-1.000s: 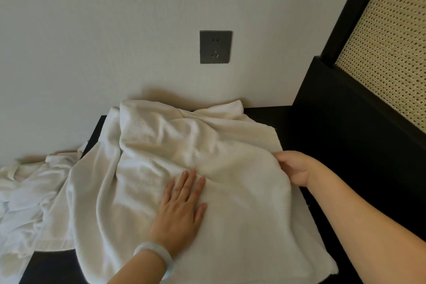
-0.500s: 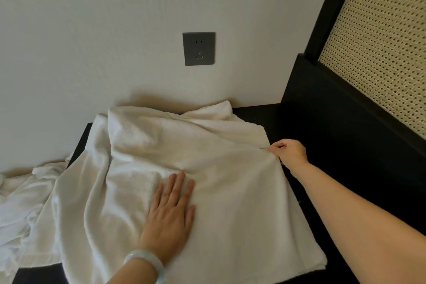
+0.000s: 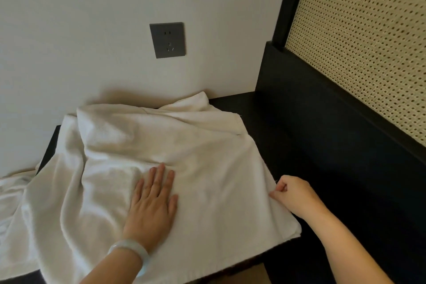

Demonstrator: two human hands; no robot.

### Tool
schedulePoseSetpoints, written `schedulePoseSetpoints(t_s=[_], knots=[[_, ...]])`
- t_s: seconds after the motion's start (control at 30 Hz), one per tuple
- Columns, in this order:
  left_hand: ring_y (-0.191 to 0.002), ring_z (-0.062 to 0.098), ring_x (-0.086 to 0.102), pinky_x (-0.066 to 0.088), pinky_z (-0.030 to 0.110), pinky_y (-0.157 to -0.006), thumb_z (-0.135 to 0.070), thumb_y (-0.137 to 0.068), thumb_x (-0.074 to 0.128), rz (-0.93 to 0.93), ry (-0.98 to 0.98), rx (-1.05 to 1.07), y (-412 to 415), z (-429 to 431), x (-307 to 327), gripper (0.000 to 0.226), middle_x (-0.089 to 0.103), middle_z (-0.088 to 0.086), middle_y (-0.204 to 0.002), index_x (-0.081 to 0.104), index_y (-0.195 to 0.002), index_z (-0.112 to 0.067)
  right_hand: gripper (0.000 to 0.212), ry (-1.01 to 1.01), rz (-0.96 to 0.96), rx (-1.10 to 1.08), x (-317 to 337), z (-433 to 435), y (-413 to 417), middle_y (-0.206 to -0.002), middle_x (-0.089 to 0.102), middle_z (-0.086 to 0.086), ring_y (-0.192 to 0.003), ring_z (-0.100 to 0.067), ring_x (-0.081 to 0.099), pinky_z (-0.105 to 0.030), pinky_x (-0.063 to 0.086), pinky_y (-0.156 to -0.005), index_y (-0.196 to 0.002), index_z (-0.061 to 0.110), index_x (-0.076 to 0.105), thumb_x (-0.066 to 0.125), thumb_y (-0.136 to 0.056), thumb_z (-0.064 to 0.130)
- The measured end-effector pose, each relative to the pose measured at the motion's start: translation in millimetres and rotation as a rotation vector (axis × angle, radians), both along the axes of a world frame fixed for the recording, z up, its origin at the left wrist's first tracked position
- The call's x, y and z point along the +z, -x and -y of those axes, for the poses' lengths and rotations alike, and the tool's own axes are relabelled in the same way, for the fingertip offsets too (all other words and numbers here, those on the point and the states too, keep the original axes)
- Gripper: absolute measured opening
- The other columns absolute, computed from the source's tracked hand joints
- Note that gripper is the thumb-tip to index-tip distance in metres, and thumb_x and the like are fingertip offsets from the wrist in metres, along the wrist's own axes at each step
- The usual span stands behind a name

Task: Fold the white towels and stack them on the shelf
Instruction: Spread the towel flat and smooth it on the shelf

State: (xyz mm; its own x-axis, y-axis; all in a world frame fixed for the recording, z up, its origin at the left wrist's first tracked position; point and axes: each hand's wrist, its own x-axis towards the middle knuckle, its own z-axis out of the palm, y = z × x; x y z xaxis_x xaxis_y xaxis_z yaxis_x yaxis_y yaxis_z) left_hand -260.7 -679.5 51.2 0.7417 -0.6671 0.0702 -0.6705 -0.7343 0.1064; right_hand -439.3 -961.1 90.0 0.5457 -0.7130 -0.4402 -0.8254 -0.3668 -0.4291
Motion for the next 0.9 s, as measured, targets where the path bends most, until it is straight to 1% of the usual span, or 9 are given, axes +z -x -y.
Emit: schedulePoseSetpoints(t_s=[0.27, 0.33, 0.4, 0.47, 0.53, 0.63, 0.77, 0.83, 0.9], knots=[[-0.147, 0.014, -0.020, -0.008, 0.035, -0.121, -0.053, -0.087, -0.011, -0.026, -0.026, -0.003, 1, -1, -1, 0.075, -0.014, -0.004, -0.162, 0.000, -0.156, -0.027, 0.021, 0.000, -0.020, -0.120, 5, -1, 24, -0.078, 0.061, 0.000, -0.070, -0.015, 0.059, -0.030, 0.049, -0.066, -0.081, 0.014, 0.063, 0.064, -0.095, 0.030], [-0.146, 0.014, -0.024, -0.011, 0.034, -0.121, -0.052, -0.086, -0.014, -0.013, -0.046, -0.008, -1, -2, -1, 0.076, -0.018, -0.003, -0.161, -0.005, -0.156, -0.027, 0.016, 0.053, 0.001, -0.124, 5, -6, 28, -0.090, 0.061, 0.002, -0.081, -0.014, 0.061, -0.031, 0.054, -0.073, -0.091, 0.017, 0.062, 0.063, -0.095, 0.033], [-0.146, 0.014, -0.025, -0.012, 0.033, -0.120, -0.053, -0.084, -0.016, -0.037, -0.053, -0.022, -3, -3, 1, 0.077, -0.020, -0.003, -0.161, -0.006, -0.156, -0.026, 0.024, 0.300, 0.097, -0.078, 1, -18, 22, -0.108, 0.059, 0.006, -0.104, -0.014, 0.059, -0.031, 0.053, -0.089, -0.114, 0.021, 0.060, 0.063, -0.094, 0.034], [-0.147, 0.014, -0.023, -0.014, 0.032, -0.119, -0.054, -0.084, -0.015, -0.082, -0.014, -0.043, 3, -4, 5, 0.079, -0.017, -0.002, -0.161, -0.002, -0.156, -0.024, 0.046, 0.472, 0.285, 0.060, -5, -38, 5, -0.138, 0.050, 0.007, -0.131, -0.013, 0.045, -0.031, 0.037, -0.109, -0.140, 0.024, 0.047, 0.058, -0.096, 0.033], [-0.150, 0.018, -0.006, -0.007, 0.035, -0.121, -0.051, -0.090, -0.004, -0.099, 0.008, -0.062, 17, -7, 14, 0.077, 0.002, 0.002, -0.163, 0.014, -0.156, -0.017, 0.058, 0.435, 0.305, 0.387, -16, -62, -18, -0.161, 0.020, 0.012, -0.150, -0.008, 0.013, -0.023, 0.003, -0.119, -0.156, 0.030, 0.022, 0.043, -0.102, 0.039], [-0.143, 0.029, 0.032, 0.013, 0.046, -0.115, -0.040, -0.096, 0.022, -0.059, -0.036, -0.115, 39, -21, 20, 0.062, 0.038, 0.011, -0.153, 0.048, -0.143, -0.011, 0.062, 0.379, 0.138, 0.724, -43, -75, -34, -0.163, -0.019, 0.016, -0.145, 0.003, -0.026, -0.021, -0.022, -0.115, -0.152, 0.041, -0.015, 0.015, -0.101, 0.058], [-0.150, 0.026, 0.011, 0.000, 0.048, -0.117, -0.044, -0.096, 0.016, -0.095, -0.100, 0.016, 42, -63, 20, 0.062, 0.020, 0.006, -0.161, 0.036, -0.151, -0.023, 0.067, 0.400, -0.038, 0.564, -39, -25, -16, -0.164, -0.015, 0.016, -0.148, -0.001, -0.017, -0.030, -0.012, -0.121, -0.151, 0.043, -0.016, 0.003, -0.092, 0.067], [-0.150, 0.021, -0.010, -0.010, 0.048, -0.119, -0.051, -0.097, 0.008, -0.090, -0.106, 0.047, 41, -80, 18, 0.062, -0.003, -0.001, -0.164, 0.015, -0.156, -0.032, 0.068, 0.459, -0.153, 0.463, -21, -14, -22, -0.167, 0.002, 0.009, -0.152, -0.012, 0.000, -0.040, -0.001, -0.123, -0.158, 0.034, 0.003, 0.009, -0.096, 0.063], [-0.145, 0.014, -0.029, -0.015, 0.041, -0.120, -0.056, -0.098, 0.005, -0.136, -0.055, 0.023, 39, -88, 14, 0.060, -0.024, -0.008, -0.160, -0.004, -0.155, -0.038, 0.065, 0.530, 0.039, 0.465, -9, -41, -46, -0.161, 0.029, -0.003, -0.150, -0.021, 0.021, -0.043, 0.012, -0.123, -0.154, 0.016, 0.032, 0.020, -0.101, 0.051]])
